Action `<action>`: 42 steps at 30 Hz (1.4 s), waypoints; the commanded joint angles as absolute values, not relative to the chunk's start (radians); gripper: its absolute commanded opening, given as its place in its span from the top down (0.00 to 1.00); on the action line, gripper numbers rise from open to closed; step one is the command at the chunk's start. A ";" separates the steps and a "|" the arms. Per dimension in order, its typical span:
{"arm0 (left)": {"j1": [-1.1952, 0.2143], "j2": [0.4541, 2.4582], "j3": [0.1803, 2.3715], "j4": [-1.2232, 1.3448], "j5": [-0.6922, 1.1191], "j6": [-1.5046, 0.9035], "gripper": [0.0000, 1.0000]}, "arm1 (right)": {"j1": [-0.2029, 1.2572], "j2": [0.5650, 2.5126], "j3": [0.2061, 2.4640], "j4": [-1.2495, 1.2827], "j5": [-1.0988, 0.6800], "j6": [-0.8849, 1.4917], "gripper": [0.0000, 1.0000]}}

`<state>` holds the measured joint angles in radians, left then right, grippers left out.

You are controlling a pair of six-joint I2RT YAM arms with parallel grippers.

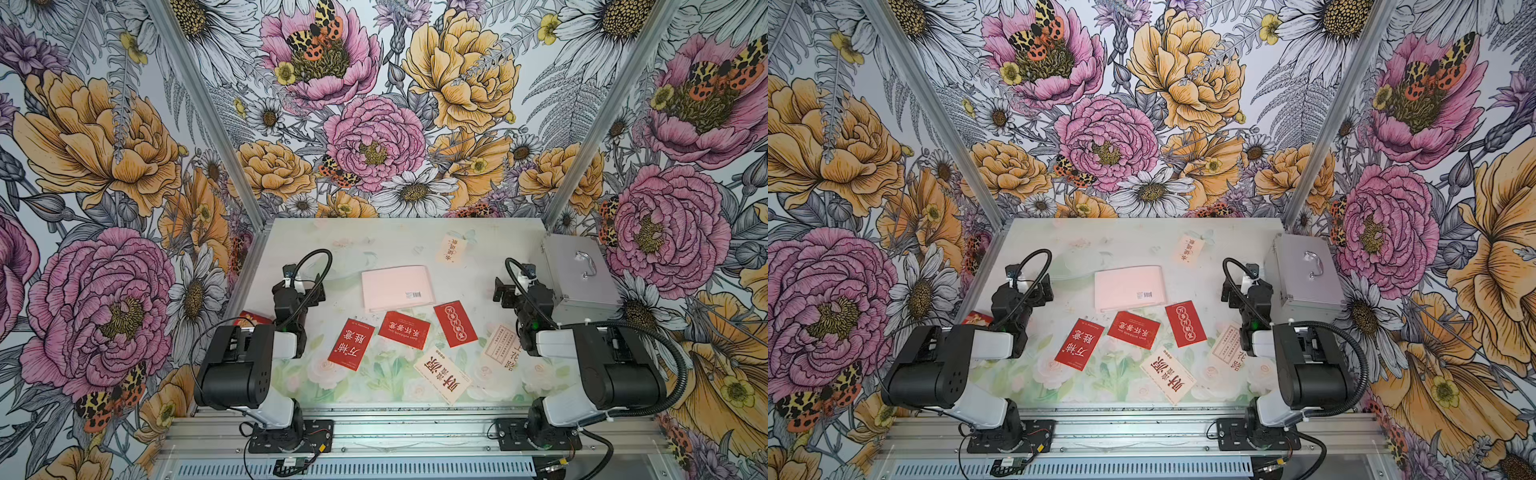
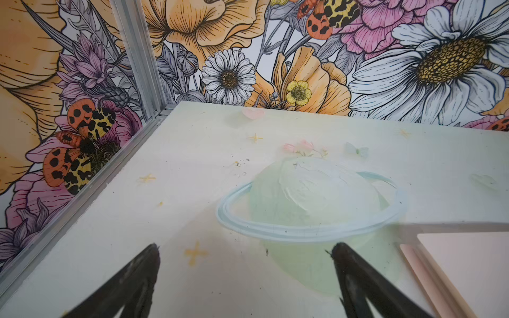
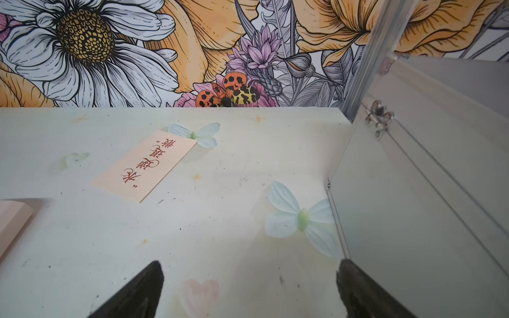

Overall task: Place the photos into the photo albums
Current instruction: Open the photo album at the center of the board.

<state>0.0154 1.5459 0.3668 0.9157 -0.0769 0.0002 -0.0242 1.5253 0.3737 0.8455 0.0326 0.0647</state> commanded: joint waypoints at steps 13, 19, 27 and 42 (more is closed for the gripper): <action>0.006 1.542 0.382 0.919 -0.077 0.008 0.01 | -0.017 1.532 0.394 0.855 0.043 0.056 0.00; 0.007 1.542 0.382 0.920 -0.078 0.010 0.01 | -0.017 1.532 0.393 0.855 0.042 0.056 0.00; 0.009 1.542 0.382 0.919 -0.074 0.008 0.01 | -0.016 1.532 0.393 0.855 0.043 0.057 0.00; 0.017 1.542 0.382 0.919 -0.060 0.001 0.01 | -0.018 1.532 0.394 0.855 0.041 0.055 0.00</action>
